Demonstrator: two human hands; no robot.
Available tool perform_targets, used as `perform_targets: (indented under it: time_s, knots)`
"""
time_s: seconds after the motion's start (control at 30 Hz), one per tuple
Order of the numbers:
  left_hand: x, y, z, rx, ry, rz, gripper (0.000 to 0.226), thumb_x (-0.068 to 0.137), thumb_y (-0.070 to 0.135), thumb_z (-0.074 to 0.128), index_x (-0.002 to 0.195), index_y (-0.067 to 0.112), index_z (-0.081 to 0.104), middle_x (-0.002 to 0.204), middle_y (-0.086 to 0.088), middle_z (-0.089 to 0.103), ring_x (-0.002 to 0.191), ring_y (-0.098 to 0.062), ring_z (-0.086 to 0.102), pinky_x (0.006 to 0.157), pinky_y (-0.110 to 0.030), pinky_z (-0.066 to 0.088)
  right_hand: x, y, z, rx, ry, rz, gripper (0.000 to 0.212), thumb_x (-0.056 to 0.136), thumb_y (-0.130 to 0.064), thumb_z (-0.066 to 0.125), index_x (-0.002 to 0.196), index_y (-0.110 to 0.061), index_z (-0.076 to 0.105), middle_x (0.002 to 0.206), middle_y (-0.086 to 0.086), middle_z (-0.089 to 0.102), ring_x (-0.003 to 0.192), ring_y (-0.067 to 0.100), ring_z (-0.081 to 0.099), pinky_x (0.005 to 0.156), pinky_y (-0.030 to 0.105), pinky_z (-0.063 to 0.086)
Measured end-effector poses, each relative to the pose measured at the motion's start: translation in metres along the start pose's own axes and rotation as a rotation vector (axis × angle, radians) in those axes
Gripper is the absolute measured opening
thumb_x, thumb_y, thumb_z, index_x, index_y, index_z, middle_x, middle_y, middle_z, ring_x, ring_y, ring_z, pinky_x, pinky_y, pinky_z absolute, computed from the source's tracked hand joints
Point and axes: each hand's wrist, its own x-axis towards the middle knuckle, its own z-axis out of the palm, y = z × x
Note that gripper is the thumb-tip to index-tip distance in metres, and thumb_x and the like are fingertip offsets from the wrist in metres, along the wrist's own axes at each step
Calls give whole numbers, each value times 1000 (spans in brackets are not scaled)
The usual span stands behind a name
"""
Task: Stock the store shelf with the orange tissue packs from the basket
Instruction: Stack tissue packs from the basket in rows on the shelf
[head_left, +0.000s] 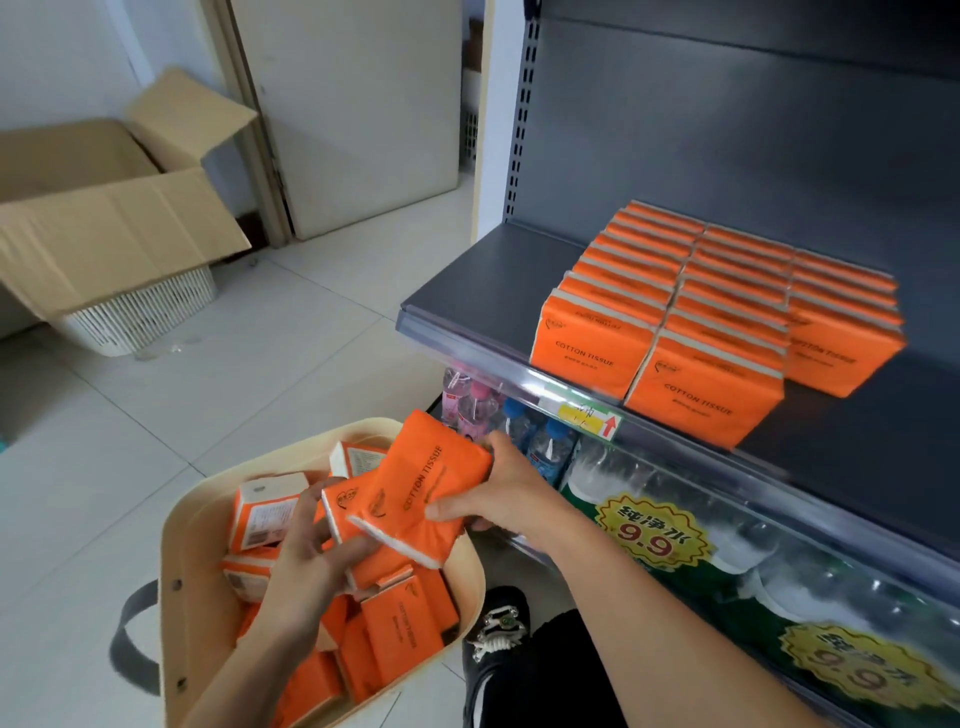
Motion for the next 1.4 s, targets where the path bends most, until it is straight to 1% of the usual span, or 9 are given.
perform_targets:
  time_s: [0.23, 0.43, 0.57, 0.67, 0.8, 1.0, 1.1, 1.2, 1.4]
  knots:
    - [-22, 42, 19, 52, -88, 128, 54, 71, 9, 78, 114, 33, 55, 98, -5, 70, 75, -23, 71, 54, -41, 58, -35, -22, -30, -122, 39, -239, 91, 53, -31, 92, 126, -41, 40, 124, -12, 56, 108, 10, 59, 96, 36, 50]
    - [-30, 69, 54, 11, -181, 182, 61, 47, 25, 77, 104, 36, 58, 102, -10, 68, 86, -32, 68, 56, -39, 56, -72, -28, -70, -296, 262, -333, 58, 55, -71, 75, 92, -27, 64, 89, -13, 69, 82, 2, 64, 78, 31, 54]
    - [-38, 88, 90, 10, -264, 238, 73, 42, 30, 78, 112, 28, 55, 98, -13, 68, 83, -33, 69, 59, -41, 57, -105, -23, -104, 26, 332, -402, 19, 77, -37, 78, 87, -24, 69, 81, -10, 71, 76, 0, 64, 71, 25, 51]
    - [-41, 93, 118, 30, -324, 282, 71, 49, 26, 81, 114, 26, 52, 100, -15, 69, 90, -32, 66, 62, -33, 56, -127, -14, -140, 174, 320, -427, 53, 76, -27, 79, 125, -34, 60, 114, -3, 69, 105, 9, 64, 91, 29, 53]
    - [-40, 93, 155, 57, -367, 331, 65, 55, 19, 81, 112, 26, 51, 109, -14, 65, 102, -34, 63, 76, -47, 58, -151, -4, -180, 285, 499, -564, 55, 83, -12, 72, 129, -34, 54, 122, -4, 64, 102, 2, 64, 84, 18, 52]
    - [-41, 98, 205, 179, -427, 414, 54, 60, 17, 75, 99, 49, 54, 94, 17, 64, 102, -22, 61, 78, -45, 57, -171, 18, -226, 175, 833, -658, 54, 86, -13, 70, 123, -45, 47, 109, 1, 61, 97, 12, 62, 81, 29, 51]
    - [-41, 98, 223, 193, -454, 418, 58, 65, 8, 80, 100, 47, 54, 103, 2, 65, 101, -23, 61, 70, -35, 58, -176, 24, -243, 189, 832, -666, 68, 90, -10, 64, 135, -50, 33, 108, -4, 58, 91, -4, 61, 79, 15, 51]
    - [-41, 97, 237, 226, -468, 403, 57, 73, -3, 76, 104, 39, 53, 106, -4, 63, 101, -22, 60, 69, -32, 56, -174, 35, -261, 173, 884, -653, 57, 90, -8, 63, 132, -41, 44, 123, -5, 56, 107, 3, 59, 93, 29, 51]
    - [-36, 101, 255, 263, -518, 389, 54, 73, -7, 74, 99, 36, 54, 100, -2, 65, 100, -21, 59, 69, -35, 57, -158, 57, -289, 177, 1085, -555, 46, 86, -13, 68, 115, -42, 49, 95, -7, 59, 84, 4, 59, 79, 31, 53]
